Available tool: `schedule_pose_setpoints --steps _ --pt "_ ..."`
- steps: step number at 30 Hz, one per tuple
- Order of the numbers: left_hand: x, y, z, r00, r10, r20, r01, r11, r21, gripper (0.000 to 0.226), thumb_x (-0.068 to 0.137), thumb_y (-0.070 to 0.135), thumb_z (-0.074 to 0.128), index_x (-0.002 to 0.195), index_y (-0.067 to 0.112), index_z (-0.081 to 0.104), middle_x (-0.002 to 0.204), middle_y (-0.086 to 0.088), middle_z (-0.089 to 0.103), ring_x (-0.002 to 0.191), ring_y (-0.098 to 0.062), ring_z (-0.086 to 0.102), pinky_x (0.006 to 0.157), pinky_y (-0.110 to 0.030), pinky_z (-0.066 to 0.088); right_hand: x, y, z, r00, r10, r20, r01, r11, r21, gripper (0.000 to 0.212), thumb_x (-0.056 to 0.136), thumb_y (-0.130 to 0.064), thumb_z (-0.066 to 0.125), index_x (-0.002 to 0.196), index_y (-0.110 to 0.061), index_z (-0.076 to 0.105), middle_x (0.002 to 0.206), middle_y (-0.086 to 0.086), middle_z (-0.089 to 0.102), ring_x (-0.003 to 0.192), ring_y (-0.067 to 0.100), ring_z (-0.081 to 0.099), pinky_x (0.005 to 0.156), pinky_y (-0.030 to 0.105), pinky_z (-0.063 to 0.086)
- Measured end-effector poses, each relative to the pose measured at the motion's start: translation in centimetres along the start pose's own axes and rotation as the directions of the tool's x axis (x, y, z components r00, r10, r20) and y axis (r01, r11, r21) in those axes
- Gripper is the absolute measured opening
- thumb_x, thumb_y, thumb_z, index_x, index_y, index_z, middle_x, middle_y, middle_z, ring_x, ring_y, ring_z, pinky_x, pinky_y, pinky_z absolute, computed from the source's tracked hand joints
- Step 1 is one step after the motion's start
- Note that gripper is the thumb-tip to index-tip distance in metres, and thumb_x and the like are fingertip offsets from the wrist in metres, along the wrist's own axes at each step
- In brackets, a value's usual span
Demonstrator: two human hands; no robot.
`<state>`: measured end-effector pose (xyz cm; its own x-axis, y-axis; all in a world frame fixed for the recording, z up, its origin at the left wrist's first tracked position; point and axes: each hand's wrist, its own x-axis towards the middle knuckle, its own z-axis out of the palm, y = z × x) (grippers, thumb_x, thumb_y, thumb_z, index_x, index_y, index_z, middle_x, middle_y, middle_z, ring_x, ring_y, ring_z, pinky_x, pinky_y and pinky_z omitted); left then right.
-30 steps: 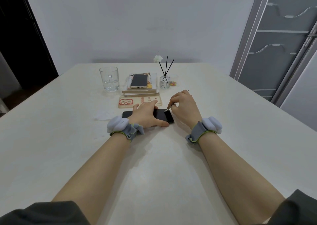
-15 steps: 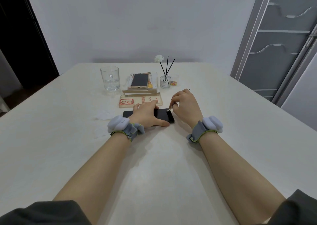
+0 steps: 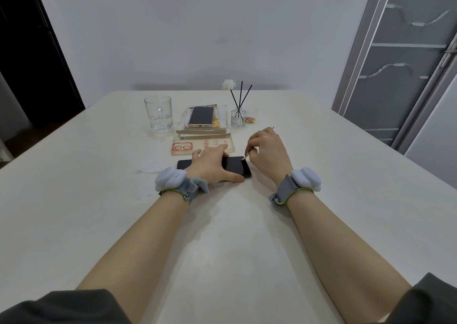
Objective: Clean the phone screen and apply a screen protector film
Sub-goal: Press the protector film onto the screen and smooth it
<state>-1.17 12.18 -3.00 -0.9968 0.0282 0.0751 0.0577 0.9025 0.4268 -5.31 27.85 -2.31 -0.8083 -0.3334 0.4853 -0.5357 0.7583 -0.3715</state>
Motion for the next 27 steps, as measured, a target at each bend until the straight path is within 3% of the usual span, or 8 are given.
schedule_pose_setpoints --steps 16,27 --pt "0.0 -0.1 0.1 1.0 0.004 -0.009 -0.004 1.0 -0.01 0.104 0.067 0.06 0.072 0.149 0.019 0.023 0.136 0.007 0.051 0.135 -0.017 0.034 0.116 -0.045 0.013 -0.1 -1.0 0.2 0.996 -0.037 0.078 0.038 0.999 -0.008 0.029 0.079 0.002 0.051 0.083 -0.008 0.078 0.103 0.004 0.069 0.11 0.024 0.047 0.09 0.03 0.033" --pt "0.1 -0.1 0.1 1.0 0.007 -0.01 -0.007 1.0 -0.011 0.104 0.067 0.059 0.073 0.148 0.019 0.023 0.136 0.007 0.051 0.135 -0.018 0.035 0.115 -0.044 0.014 -0.2 -1.0 0.3 1.0 -0.012 0.02 0.013 0.999 -0.05 0.028 0.079 -0.002 0.052 0.085 -0.01 0.078 0.099 0.004 0.07 0.105 0.024 0.048 0.089 0.031 0.033"
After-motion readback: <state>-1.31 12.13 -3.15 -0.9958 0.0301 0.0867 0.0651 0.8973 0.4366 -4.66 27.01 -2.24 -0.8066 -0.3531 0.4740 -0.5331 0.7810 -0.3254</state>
